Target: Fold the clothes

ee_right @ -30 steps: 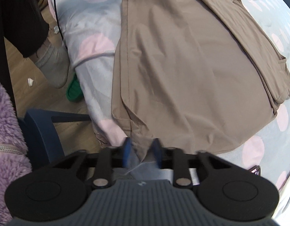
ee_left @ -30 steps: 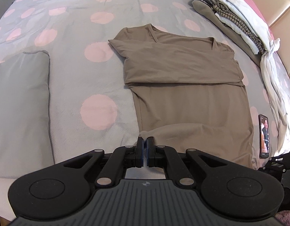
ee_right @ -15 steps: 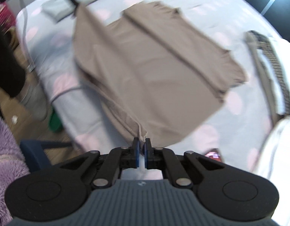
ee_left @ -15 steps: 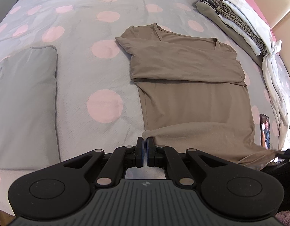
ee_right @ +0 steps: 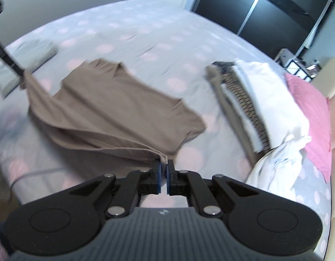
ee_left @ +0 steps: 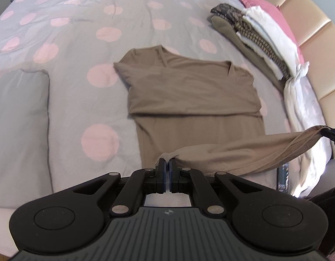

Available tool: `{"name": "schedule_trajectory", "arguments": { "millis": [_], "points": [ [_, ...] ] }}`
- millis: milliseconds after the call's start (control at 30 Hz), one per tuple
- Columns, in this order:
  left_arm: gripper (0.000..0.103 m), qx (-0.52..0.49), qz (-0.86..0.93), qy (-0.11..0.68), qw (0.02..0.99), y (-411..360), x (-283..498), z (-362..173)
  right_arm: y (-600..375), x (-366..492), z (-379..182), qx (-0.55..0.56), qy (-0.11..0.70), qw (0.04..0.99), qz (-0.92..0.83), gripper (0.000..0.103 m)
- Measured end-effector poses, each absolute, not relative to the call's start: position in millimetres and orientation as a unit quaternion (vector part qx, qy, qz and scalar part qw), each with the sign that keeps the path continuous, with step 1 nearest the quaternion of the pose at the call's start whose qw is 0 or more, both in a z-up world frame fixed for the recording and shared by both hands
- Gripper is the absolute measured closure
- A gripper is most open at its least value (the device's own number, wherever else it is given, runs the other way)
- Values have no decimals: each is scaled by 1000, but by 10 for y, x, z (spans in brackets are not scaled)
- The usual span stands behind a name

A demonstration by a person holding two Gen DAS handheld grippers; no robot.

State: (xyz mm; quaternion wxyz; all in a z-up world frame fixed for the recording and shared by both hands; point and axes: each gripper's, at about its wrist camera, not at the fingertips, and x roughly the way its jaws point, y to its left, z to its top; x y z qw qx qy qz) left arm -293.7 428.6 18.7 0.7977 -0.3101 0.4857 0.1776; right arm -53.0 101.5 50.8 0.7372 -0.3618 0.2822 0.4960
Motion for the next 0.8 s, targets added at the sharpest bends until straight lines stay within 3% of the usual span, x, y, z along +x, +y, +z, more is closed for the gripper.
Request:
{"name": "schedule_trajectory", "arguments": {
  "millis": [400,800],
  "points": [
    [102,-371,192,439,796,4977,-2380,166,1759,465,263,-273,300,801,441,98],
    [102,-434,225,417,766,5659,-1911,-406,2545,1037,-482,-266,336,814,392,98]
  ]
}}
